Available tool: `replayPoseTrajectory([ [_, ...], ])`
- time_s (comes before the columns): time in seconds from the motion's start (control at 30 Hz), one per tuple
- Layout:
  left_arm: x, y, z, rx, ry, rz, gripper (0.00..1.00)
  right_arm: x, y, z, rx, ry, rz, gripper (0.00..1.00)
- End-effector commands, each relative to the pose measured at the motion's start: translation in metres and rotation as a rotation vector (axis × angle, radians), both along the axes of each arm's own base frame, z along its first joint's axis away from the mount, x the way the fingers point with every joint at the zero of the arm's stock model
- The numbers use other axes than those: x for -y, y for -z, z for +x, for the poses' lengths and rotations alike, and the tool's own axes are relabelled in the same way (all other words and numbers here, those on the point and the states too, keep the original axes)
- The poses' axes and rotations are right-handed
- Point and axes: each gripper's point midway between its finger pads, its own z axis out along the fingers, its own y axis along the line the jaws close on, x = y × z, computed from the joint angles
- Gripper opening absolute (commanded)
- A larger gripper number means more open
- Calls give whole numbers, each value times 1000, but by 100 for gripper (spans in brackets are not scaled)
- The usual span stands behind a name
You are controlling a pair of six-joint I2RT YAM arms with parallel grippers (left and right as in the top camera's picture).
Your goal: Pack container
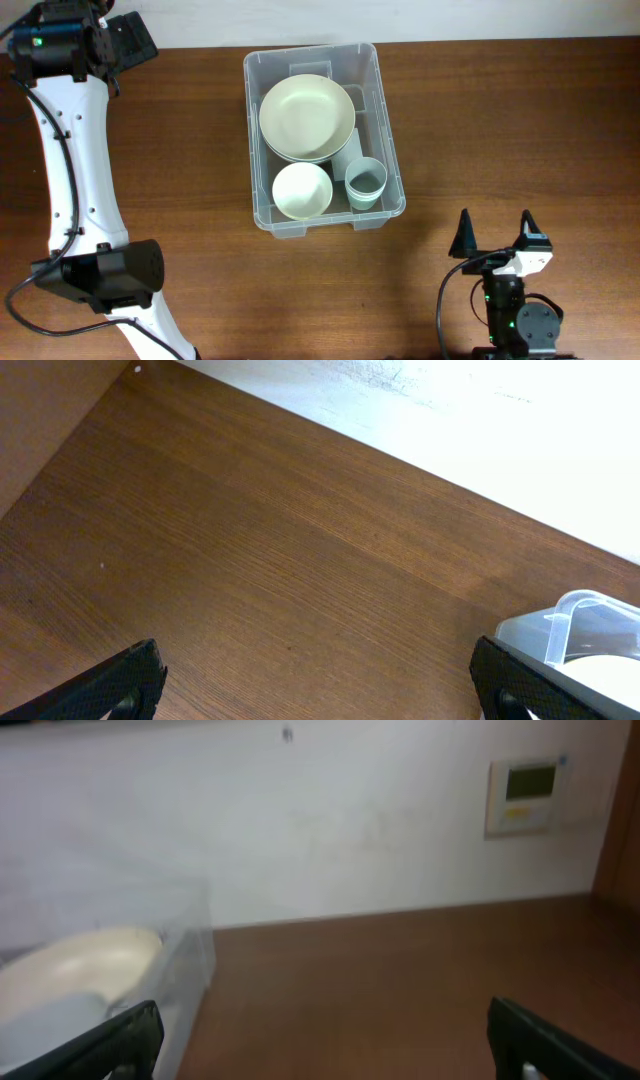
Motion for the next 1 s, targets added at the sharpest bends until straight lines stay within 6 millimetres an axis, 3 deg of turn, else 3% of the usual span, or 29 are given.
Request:
replayPoseTrajectory([
  [0.0,1,-13,-2,33,2,-4,100,-4,6,0,-15,-20,-15,99],
  [0.2,1,-13,-2,33,2,-4,100,-3,34,-1,-131,-16,-10,99],
  [0.97,1,-13,-2,33,2,-4,100,1,34,-1,-132,7,-10,99],
])
